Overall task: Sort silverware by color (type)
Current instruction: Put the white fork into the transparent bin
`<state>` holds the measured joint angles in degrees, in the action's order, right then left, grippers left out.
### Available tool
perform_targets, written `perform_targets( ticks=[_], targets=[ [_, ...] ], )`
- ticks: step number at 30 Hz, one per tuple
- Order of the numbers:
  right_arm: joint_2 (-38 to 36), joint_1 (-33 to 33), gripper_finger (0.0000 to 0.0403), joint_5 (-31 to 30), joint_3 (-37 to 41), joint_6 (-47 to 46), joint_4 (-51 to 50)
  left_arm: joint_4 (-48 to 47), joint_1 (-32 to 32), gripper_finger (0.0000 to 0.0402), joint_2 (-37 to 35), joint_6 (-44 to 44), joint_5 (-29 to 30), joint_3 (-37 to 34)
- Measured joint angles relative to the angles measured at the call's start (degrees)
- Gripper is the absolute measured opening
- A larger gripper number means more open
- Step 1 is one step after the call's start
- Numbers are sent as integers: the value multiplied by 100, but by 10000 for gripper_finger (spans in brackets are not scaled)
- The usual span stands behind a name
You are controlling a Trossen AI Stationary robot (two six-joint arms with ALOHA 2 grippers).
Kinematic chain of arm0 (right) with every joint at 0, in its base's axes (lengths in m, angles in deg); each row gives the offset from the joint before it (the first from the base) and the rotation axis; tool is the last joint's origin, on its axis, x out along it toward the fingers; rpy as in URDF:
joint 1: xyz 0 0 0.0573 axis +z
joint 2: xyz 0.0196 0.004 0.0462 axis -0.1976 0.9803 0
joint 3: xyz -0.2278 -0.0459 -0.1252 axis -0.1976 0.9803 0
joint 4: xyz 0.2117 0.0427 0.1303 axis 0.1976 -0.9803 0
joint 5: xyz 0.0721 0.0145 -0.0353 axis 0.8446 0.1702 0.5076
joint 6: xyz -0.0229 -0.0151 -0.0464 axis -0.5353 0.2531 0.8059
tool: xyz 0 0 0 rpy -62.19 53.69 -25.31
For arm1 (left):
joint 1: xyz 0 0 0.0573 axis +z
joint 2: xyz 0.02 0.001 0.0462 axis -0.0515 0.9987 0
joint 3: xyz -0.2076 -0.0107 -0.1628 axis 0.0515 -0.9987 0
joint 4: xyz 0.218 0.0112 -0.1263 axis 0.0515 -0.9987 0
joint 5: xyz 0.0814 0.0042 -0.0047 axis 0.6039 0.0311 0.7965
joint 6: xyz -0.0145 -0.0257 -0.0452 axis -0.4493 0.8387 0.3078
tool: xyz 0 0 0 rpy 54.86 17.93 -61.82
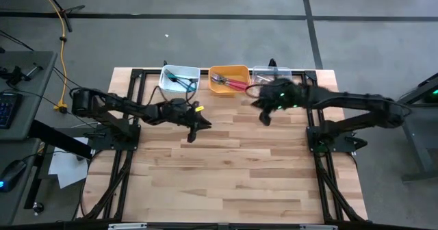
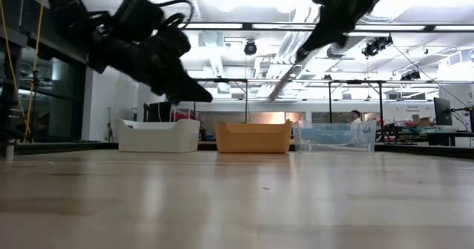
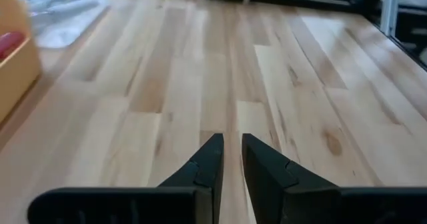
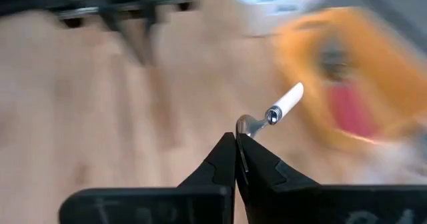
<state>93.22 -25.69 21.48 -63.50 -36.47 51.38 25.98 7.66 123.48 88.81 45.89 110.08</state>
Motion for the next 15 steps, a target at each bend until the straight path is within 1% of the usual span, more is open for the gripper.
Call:
perform_targets(
  ticks=[2,4,6,9,12,15],
  targets=[
    [-185,-93,1,-689,-379,-32,-807,337,-2,47,-76,147,140,-268],
    [-307,-241,1,-1255,-638,-96,-1501,641,-4,47,-132,249,255,-468],
    [-379,-475,1,-1520,-810,-125,-1768,860,-4,47,-166,355,299,-644],
    [-439,-947,1,-1537,-810,-189,-1848,1115,-9,47,-220,411,500,-806],
    [-408,-1493,1,-1363,-585,-220,-1818,1272,-17,47,-219,422,611,-906],
    [-382,-2028,1,-935,-267,-222,-1340,1463,-20,47,-219,457,620,-977]
  ],
)
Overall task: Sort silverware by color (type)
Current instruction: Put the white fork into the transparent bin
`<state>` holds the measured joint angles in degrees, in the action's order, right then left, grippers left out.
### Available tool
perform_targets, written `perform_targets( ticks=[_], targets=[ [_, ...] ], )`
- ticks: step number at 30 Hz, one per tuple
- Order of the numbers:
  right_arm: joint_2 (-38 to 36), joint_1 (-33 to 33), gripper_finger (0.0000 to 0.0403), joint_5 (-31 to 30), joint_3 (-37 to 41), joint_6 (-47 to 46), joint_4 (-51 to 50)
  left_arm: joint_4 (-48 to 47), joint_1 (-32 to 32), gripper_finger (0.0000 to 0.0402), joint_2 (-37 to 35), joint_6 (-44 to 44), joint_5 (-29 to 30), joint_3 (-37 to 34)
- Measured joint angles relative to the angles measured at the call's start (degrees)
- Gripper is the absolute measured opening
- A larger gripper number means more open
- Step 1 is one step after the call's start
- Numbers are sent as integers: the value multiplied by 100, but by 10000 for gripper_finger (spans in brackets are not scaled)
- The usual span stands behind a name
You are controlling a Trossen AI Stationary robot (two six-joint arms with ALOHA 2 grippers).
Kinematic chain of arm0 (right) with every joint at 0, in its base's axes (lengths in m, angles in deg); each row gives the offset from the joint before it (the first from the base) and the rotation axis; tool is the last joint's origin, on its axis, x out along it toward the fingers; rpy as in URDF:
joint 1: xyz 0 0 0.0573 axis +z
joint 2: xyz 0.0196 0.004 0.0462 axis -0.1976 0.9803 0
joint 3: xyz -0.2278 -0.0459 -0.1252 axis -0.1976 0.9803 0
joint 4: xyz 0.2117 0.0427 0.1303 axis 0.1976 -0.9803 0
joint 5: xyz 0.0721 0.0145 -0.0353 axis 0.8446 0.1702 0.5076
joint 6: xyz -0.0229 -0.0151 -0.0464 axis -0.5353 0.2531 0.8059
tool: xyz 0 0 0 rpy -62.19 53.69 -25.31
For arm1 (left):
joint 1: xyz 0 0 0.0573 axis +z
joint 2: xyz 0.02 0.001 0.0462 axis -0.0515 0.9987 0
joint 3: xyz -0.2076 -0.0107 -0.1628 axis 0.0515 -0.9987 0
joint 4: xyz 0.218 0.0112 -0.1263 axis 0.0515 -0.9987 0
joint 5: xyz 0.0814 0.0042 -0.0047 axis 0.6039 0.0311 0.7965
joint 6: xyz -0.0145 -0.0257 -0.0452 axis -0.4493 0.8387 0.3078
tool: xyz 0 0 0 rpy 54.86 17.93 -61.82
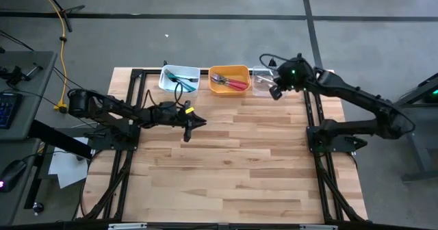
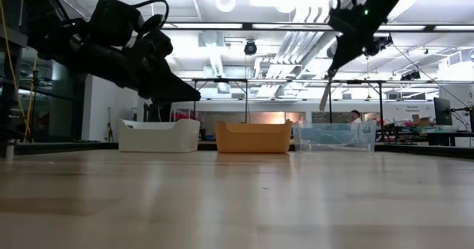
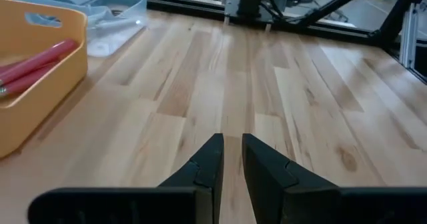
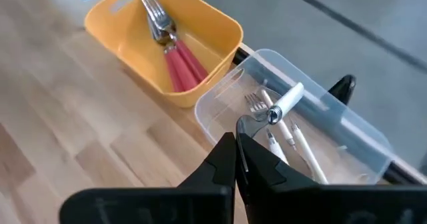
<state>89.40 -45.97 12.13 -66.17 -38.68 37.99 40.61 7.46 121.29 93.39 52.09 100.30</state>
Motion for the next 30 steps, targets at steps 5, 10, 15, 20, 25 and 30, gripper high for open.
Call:
perform_targets(
  ticks=[5,10,15,20,25,30],
  targets=[
    [-2,-751,1,864,451,-14,1034,-13,-4,47,2,2,2,0],
    [6,-1242,1,1276,790,-304,1683,-35,-7,47,2,2,2,0],
    [8,-1534,0,1758,1252,-563,2349,-35,-7,47,2,2,61,0],
    [9,-1771,0,2235,1724,-936,3070,-34,-7,47,2,2,190,0],
    [10,-1960,0,2457,2065,-1152,3482,-33,-7,46,2,8,275,0],
    [122,-2021,0,2615,2240,-1295,3689,-31,-7,46,2,41,332,0]
  ],
)
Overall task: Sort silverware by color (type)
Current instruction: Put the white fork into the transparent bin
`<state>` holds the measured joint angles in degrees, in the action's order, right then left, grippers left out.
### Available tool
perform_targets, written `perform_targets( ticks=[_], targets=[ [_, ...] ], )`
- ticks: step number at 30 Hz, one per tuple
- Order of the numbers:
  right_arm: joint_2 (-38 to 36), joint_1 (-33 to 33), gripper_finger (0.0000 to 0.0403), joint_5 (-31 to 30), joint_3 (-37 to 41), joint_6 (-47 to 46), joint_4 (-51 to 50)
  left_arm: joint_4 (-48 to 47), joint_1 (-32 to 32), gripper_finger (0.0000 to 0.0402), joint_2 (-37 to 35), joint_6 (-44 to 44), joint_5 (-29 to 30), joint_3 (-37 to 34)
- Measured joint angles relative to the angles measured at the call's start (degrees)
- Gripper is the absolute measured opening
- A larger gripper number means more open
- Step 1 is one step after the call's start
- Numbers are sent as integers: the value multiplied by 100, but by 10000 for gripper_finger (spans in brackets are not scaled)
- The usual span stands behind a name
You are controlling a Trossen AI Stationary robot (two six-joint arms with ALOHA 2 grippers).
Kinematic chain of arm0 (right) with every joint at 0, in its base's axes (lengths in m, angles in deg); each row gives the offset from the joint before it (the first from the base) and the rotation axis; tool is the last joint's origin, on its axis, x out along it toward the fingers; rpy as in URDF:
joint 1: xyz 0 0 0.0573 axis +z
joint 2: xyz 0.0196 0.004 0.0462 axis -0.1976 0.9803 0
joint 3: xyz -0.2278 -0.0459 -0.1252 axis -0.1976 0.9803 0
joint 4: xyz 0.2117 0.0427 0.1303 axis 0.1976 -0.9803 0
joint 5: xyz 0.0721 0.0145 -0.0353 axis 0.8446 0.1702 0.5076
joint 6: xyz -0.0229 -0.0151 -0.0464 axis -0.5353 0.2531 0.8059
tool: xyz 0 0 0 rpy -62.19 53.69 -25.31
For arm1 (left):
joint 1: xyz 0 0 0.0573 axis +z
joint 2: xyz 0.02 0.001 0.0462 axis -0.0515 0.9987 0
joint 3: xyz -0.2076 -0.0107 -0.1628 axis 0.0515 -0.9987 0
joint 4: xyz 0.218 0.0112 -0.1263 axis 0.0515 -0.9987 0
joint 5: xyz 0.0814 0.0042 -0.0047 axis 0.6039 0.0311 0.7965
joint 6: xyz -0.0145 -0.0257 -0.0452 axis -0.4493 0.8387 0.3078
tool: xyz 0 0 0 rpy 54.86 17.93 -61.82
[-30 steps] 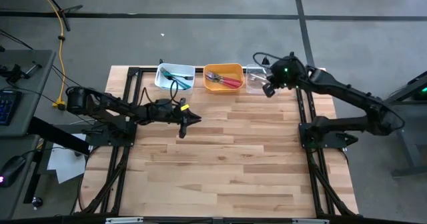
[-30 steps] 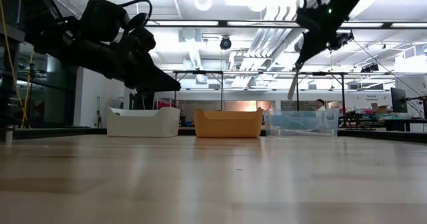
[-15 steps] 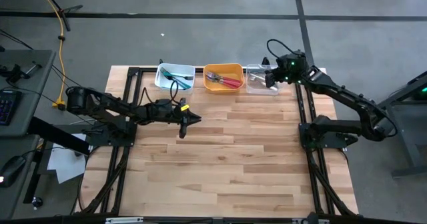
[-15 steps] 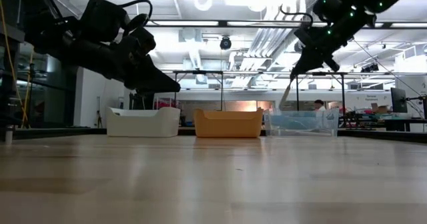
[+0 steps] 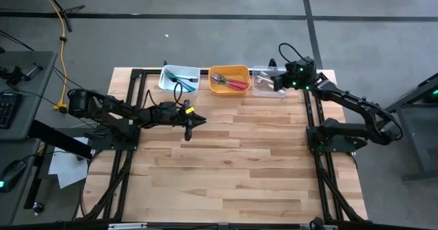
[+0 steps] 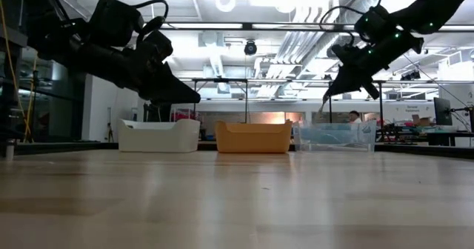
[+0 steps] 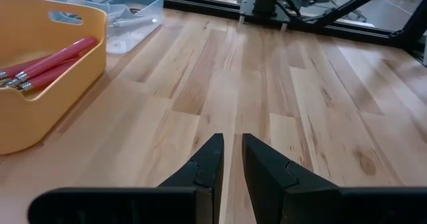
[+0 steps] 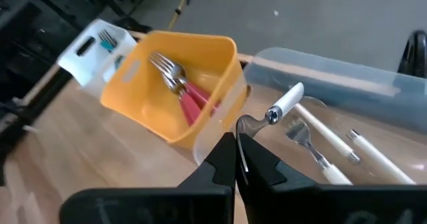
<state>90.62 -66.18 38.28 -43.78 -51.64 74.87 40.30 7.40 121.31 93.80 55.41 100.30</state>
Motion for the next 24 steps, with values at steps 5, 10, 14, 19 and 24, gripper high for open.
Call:
perform_targets(
  ticks=[5,10,14,19,24],
  targets=[
    [439,2,2,-42,-4,102,141,10,0,47,2,18,27,0],
    [755,2,17,-50,-9,100,364,16,0,46,2,97,29,0],
    [746,3,44,-114,-13,124,374,15,0,46,2,114,31,0],
    [735,2,104,-424,-14,142,378,4,0,46,3,114,31,0],
    [735,2,153,-676,-232,419,29,-37,0,46,4,125,31,0]
  ],
)
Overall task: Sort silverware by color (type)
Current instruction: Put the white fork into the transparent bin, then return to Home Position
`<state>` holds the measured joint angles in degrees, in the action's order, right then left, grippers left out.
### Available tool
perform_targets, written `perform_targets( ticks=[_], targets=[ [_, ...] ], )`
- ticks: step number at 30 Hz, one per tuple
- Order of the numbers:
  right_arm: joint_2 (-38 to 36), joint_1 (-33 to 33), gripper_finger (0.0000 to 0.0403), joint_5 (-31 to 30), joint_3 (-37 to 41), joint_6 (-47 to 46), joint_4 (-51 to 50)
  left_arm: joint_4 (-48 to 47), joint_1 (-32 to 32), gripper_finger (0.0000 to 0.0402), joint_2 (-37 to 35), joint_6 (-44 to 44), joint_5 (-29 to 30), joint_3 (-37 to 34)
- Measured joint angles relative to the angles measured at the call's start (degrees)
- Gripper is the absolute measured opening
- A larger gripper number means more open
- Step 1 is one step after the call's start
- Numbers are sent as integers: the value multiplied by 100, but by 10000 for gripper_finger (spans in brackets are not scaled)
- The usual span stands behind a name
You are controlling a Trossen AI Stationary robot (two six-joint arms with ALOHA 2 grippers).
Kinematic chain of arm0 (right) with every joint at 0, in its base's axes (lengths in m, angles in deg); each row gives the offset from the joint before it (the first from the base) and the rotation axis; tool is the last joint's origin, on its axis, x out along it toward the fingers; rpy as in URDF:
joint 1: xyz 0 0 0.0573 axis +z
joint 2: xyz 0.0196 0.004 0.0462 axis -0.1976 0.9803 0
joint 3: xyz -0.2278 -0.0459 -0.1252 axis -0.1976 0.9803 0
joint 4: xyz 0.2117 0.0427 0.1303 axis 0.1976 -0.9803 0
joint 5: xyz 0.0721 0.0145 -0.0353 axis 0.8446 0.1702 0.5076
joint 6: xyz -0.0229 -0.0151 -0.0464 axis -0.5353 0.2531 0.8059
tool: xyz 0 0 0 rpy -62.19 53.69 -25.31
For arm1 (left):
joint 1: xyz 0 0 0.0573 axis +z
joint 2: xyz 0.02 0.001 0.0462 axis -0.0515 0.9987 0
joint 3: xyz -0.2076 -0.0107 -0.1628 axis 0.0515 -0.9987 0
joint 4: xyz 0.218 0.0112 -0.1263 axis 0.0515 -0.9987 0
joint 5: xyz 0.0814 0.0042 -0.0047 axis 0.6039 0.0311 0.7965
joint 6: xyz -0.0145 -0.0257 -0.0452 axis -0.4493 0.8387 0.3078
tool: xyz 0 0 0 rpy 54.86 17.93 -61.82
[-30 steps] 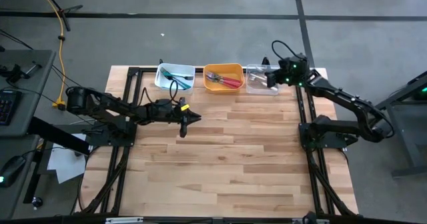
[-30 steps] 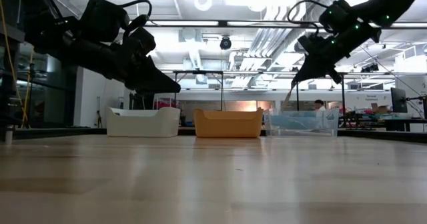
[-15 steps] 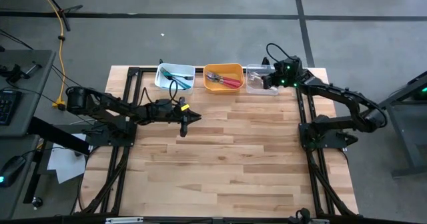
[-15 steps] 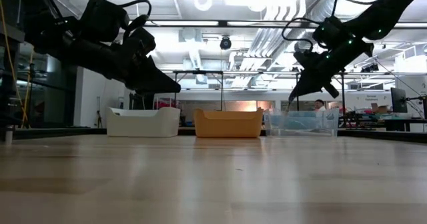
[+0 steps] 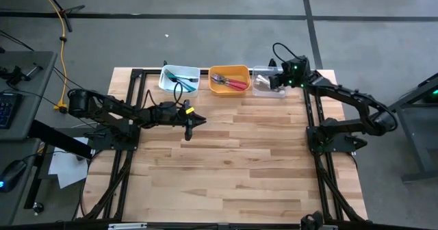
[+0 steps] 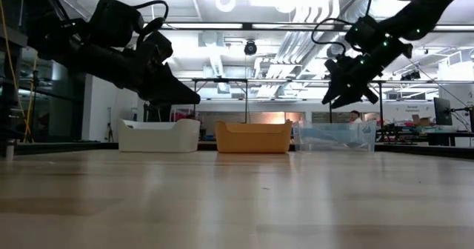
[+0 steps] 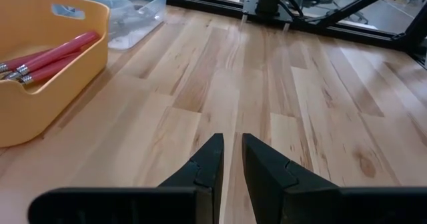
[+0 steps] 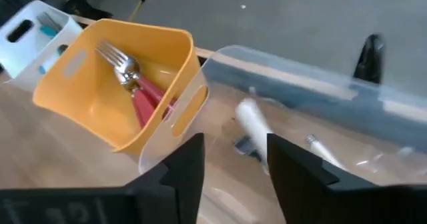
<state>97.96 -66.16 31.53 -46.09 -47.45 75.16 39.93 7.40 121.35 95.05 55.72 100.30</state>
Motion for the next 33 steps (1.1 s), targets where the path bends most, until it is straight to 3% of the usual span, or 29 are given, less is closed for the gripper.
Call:
perform_targets(
  ticks=[6,11,17,26,33],
  targets=[
    [0,74,155,-633,-788,957,-1143,5,4,46,-28,-5,3,0],
    [-4,496,93,-579,-843,2008,-1007,192,-55,45,-39,-120,0,0],
    [-2,1315,7,-593,-208,2580,456,423,-142,17,-11,-276,-17,-2],
    [-9,3110,3,-1508,1175,2919,3574,515,-142,1,-69,-374,-52,-2],
    [-582,3495,1,-738,2018,2633,4095,1177,-97,1,-72,-410,-68,-299]
  ],
)
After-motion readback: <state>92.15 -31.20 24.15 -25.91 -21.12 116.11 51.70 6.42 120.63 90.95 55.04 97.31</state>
